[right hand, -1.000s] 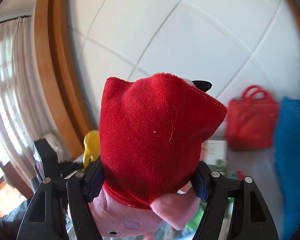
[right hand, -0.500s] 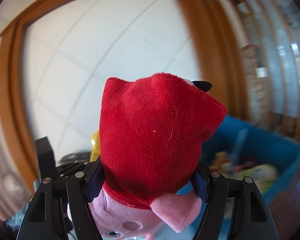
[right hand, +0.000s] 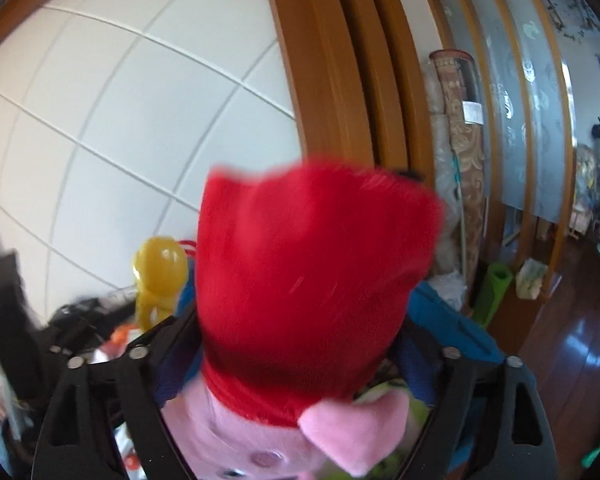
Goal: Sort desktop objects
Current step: 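Carry both held toys over the blue bin and open both tools, then move both tools back from the bin toward the table pile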
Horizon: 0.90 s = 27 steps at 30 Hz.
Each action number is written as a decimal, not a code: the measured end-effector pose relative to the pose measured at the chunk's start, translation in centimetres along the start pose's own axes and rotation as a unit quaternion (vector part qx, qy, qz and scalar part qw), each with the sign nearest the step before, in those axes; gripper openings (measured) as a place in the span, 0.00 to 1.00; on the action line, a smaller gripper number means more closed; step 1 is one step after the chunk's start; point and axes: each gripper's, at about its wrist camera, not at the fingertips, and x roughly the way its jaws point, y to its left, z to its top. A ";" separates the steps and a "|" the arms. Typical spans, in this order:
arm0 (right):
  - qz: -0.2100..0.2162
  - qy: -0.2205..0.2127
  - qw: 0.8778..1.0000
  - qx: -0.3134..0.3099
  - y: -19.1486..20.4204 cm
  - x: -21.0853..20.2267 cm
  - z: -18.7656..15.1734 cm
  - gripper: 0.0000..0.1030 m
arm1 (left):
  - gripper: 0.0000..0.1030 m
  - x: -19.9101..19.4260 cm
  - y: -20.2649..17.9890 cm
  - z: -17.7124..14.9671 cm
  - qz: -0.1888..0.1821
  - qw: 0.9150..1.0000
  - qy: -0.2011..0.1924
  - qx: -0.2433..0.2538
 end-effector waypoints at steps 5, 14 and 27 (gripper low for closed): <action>0.021 -0.037 0.999 0.025 -2.1 -0.5 1.1 0.96 | 0.73 -2.2 -1.6 2.3 0.040 0.999 -0.033 0.016; 0.058 -0.091 0.994 -0.007 -0.4 -5.3 -0.7 1.00 | 0.80 -4.9 0.1 -2.3 0.066 0.996 -0.054 -0.013; 0.150 -0.069 0.983 -0.077 6.1 -6.7 -7.9 1.00 | 0.80 -10.5 3.4 -11.0 0.166 0.984 -0.011 -0.062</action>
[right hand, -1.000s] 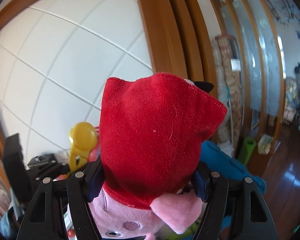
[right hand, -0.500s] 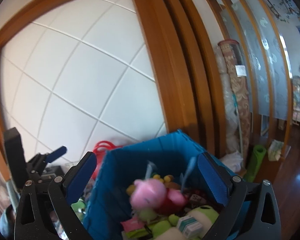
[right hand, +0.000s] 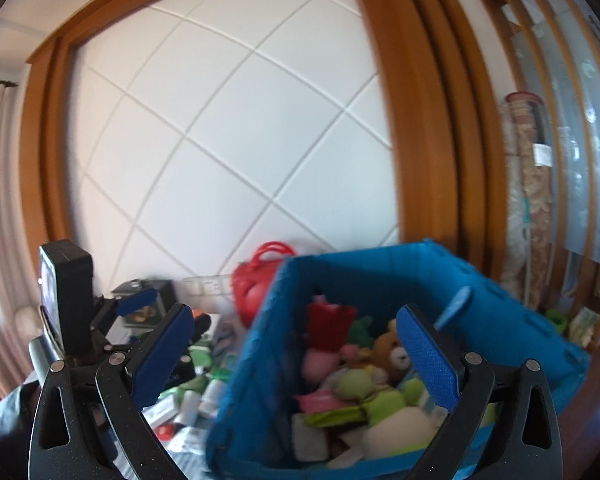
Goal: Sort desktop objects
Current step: 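Move both tools back from the bin toward the table pile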
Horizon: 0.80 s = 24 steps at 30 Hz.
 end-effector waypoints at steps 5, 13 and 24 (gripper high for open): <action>0.031 0.021 0.999 -0.012 3.2 2.0 -0.8 1.00 | 0.80 -0.7 3.9 -1.8 0.044 0.999 0.004 -0.018; 0.049 0.045 0.998 -0.014 9.5 5.7 -1.9 1.00 | 0.80 -1.1 12.2 -5.0 0.099 0.995 0.016 -0.025; 0.044 0.098 0.994 0.016 19.1 12.7 -5.7 1.00 | 0.80 -1.3 31.0 -13.7 0.218 0.972 0.086 -0.009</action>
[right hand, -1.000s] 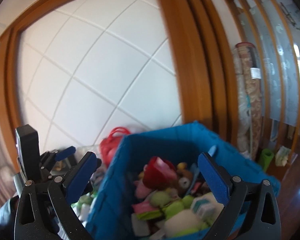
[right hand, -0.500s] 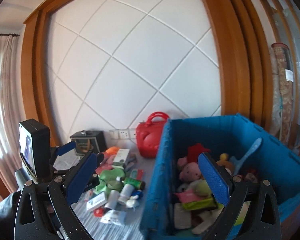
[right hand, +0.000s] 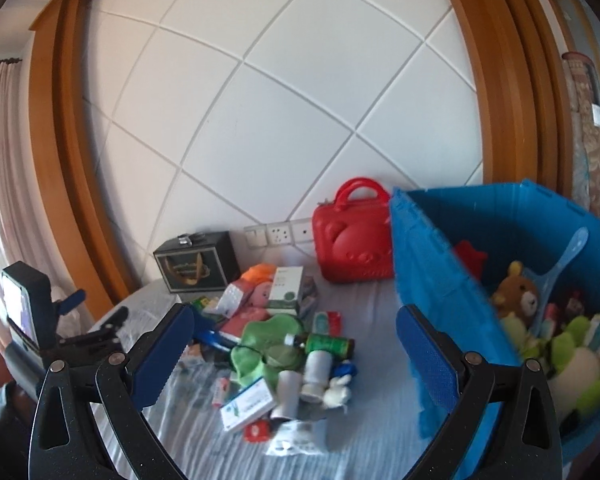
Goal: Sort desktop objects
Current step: 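Grasp the orange-and-white medicine box with the left tool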
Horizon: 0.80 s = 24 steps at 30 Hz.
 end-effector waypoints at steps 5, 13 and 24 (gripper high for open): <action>-0.004 0.045 0.999 -0.005 2.6 4.0 -2.1 1.00 | 0.80 4.0 5.2 -2.6 0.020 0.999 0.025 -0.011; 0.013 0.051 0.998 -0.026 3.9 9.1 0.4 1.00 | 0.80 9.2 7.5 -6.3 -0.016 0.998 0.068 0.000; 0.019 0.125 0.991 -0.046 5.9 18.9 -0.7 1.00 | 0.80 22.6 5.1 -14.4 -0.203 0.960 0.142 0.134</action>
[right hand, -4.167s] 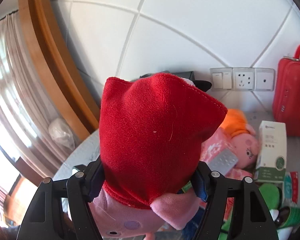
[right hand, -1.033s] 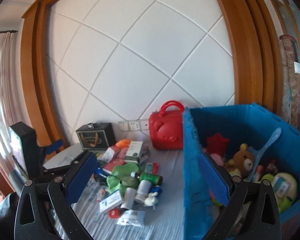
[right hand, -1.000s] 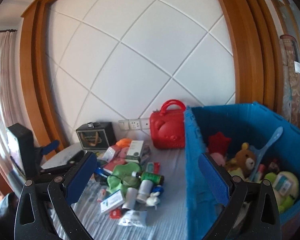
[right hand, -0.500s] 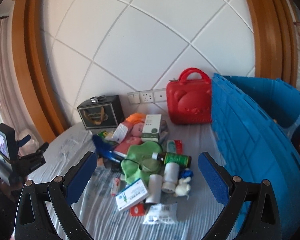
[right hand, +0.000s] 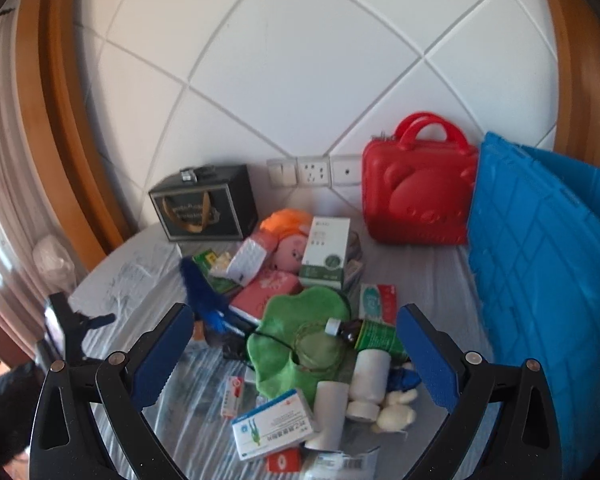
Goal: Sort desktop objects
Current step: 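Grasp the orange-and-white medicine box with the left tool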
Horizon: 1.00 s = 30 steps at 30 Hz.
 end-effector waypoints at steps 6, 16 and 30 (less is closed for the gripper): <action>-0.021 0.047 0.999 0.003 -0.2 3.7 -0.8 1.00 | 0.78 6.1 1.4 -0.4 -0.089 0.994 0.019 0.061; 0.005 0.189 0.980 0.054 -0.6 10.4 -8.2 1.00 | 0.53 7.8 0.2 -0.6 -0.161 0.985 0.044 0.039; -0.003 0.262 0.959 0.104 2.8 18.8 -12.9 0.94 | 0.46 6.0 -1.7 -1.6 -0.136 0.988 0.078 -0.002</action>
